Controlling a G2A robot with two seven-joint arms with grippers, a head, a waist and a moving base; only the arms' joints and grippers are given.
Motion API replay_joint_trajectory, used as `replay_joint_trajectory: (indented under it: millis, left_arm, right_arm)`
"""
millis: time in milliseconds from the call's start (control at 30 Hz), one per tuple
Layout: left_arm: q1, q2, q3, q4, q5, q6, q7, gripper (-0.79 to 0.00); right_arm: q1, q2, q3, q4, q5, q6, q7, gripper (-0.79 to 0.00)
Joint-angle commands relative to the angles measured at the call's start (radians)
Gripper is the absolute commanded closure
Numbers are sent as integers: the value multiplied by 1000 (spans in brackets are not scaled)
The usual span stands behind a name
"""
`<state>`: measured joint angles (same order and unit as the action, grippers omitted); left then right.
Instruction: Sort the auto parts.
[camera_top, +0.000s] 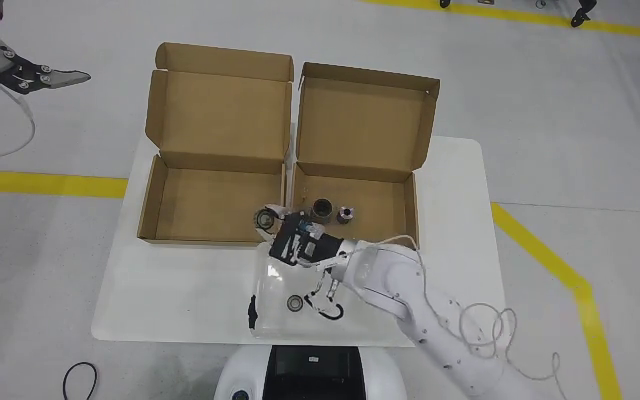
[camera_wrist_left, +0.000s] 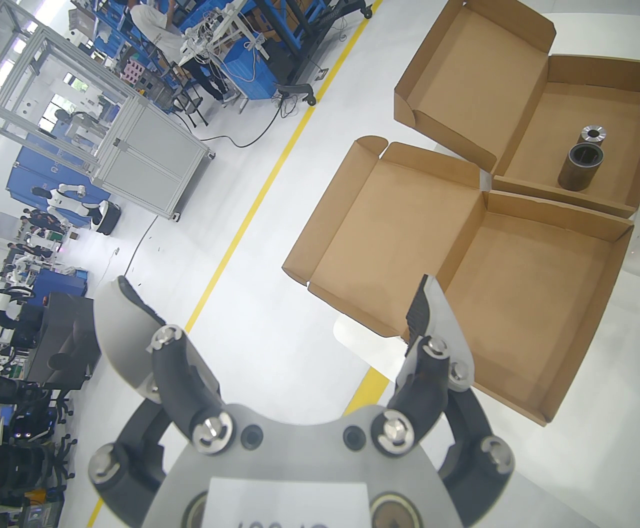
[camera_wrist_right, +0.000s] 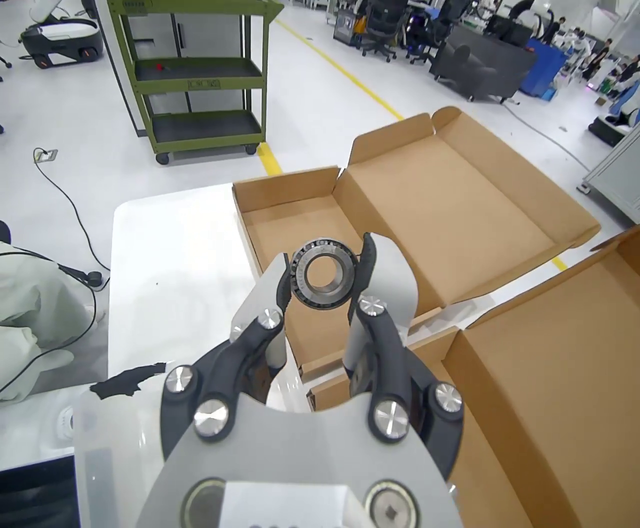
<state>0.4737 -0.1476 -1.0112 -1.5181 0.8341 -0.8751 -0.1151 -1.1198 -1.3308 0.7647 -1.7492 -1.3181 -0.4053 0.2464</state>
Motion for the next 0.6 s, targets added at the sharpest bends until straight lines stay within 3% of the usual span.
replay_joint_trajectory:
  millis: [0,567]
  left_arm:
    - [0,0,0,0,0,0,0,-785]
    - [0,0,0,0,0,0,0,-785]
  right_arm:
    - [28,-10,-21,49,12,8,10,0]
    - [282,-154,-228,428,153,59,74,0]
